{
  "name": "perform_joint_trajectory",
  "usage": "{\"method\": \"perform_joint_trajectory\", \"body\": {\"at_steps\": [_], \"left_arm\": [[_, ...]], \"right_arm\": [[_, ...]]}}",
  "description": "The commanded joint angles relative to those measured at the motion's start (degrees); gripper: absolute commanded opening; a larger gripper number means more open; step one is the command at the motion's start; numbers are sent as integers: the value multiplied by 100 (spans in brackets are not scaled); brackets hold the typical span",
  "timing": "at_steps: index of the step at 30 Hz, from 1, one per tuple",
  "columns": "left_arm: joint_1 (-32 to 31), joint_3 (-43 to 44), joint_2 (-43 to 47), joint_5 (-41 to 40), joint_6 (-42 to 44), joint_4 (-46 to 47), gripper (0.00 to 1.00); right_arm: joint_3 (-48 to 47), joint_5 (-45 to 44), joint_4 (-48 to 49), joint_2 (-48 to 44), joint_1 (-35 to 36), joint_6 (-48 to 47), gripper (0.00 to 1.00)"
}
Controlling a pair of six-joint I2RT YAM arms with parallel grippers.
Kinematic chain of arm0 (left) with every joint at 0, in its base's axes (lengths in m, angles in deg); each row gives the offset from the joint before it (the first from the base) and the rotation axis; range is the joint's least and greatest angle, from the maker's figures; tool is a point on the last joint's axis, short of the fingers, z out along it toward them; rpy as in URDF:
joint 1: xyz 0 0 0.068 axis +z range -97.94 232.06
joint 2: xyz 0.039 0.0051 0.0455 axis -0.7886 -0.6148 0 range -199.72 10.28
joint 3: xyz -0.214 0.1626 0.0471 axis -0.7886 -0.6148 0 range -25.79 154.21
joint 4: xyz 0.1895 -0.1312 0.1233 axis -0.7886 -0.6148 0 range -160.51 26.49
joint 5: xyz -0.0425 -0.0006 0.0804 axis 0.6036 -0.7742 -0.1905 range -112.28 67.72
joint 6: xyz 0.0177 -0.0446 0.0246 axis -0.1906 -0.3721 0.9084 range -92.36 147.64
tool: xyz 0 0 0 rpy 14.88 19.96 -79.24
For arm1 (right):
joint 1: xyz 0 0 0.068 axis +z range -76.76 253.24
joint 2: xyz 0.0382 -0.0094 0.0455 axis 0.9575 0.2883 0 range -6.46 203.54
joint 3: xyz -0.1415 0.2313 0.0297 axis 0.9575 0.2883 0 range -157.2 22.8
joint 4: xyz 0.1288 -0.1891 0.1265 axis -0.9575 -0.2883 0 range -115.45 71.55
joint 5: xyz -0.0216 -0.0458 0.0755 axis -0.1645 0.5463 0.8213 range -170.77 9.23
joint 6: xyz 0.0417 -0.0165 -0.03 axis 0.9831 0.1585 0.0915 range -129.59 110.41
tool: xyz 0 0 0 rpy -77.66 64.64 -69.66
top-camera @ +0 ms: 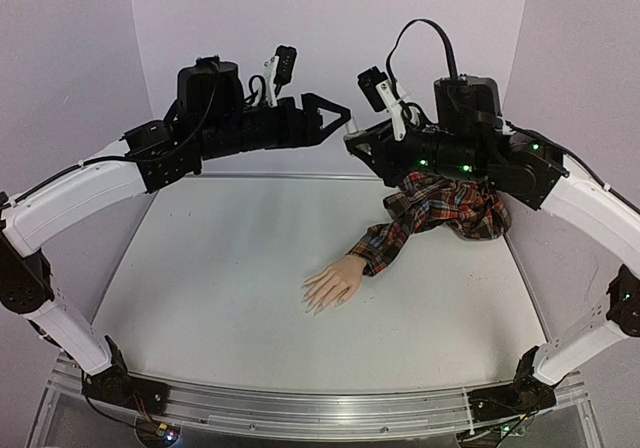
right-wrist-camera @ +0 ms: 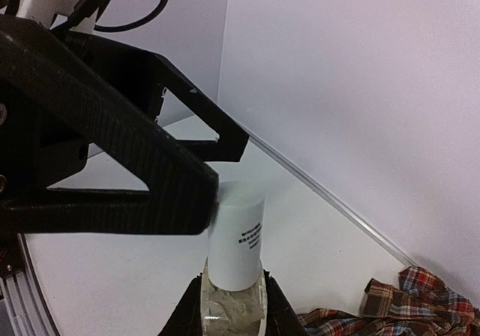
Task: Paint the nails
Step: Screw the nail polish bottle cap onto the nail polish bottle.
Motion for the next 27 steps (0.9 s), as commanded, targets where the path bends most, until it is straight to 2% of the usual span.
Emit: {"method": "perform_joint_trajectory", "body": {"at_steps": [1,6,11,27], "left_arm": [[25,384,-116,252,-71,323,81],[25,524,-221,301,-72,316,80],[17,609,-322,381,-116,297,72],[15,727,-469,667,-220,254,30]], "right_arm": [[-258,-158,73,65,48,-102,0],[-246,-181,64,83,55,-124,0],[-256,-218,55,74,56,-119,0],[-412,-393,-42,180,73,-153,0]]}}
